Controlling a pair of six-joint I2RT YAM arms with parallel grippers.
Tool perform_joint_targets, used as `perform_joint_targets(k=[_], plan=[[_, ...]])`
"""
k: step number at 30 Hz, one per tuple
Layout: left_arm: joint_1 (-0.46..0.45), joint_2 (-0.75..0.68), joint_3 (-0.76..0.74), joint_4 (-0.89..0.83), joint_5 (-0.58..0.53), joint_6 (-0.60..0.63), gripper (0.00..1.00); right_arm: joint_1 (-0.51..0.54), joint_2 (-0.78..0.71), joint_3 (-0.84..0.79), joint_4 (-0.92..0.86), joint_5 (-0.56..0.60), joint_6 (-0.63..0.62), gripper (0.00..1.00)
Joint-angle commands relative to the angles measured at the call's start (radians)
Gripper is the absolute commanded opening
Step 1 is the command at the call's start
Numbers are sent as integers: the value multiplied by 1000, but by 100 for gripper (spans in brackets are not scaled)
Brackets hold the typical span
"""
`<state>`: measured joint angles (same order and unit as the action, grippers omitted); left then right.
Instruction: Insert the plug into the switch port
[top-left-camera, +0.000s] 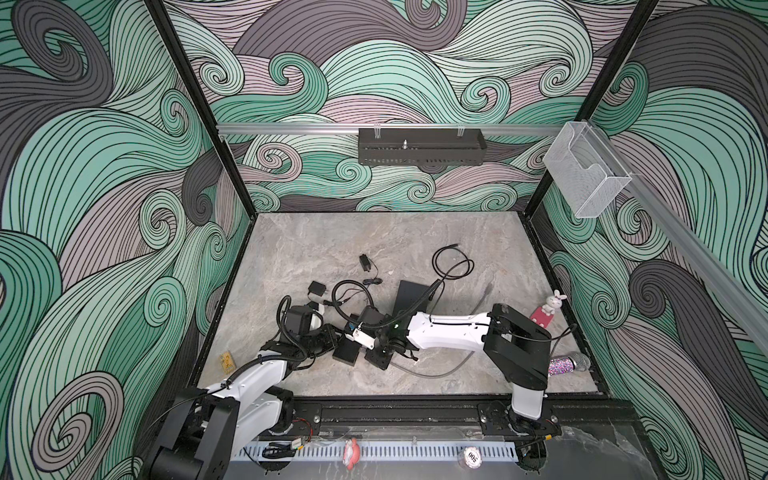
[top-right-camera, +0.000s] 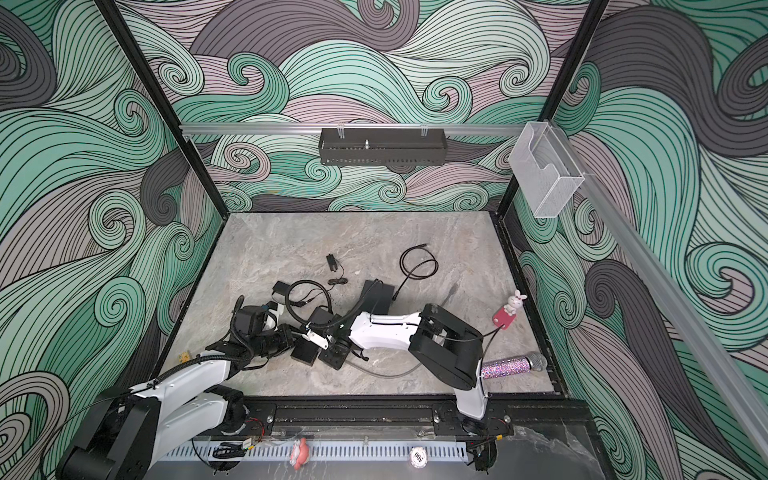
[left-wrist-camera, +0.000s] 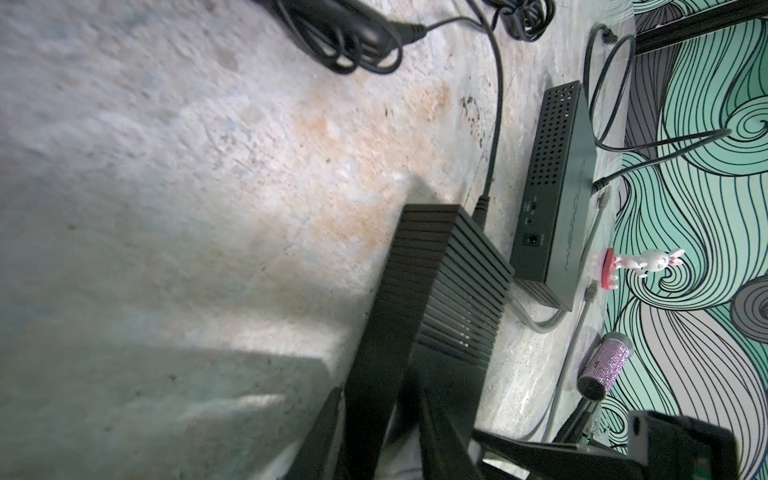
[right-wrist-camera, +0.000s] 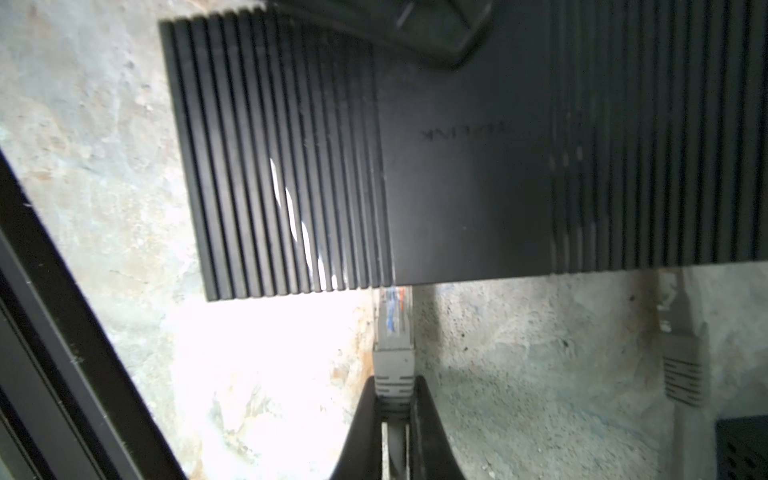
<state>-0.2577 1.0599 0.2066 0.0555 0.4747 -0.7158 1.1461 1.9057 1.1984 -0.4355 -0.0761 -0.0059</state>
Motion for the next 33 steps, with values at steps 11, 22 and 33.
perform_joint_targets(k=[11,22,33], plan=[[-26,40,-12,-89,85,-4,29,8,-21,67,83,43,-60,0],[-34,39,-6,-100,82,-1,28,9,-4,151,81,47,41,0],[-36,43,-7,-93,84,0,28,10,39,63,161,28,7,0]])
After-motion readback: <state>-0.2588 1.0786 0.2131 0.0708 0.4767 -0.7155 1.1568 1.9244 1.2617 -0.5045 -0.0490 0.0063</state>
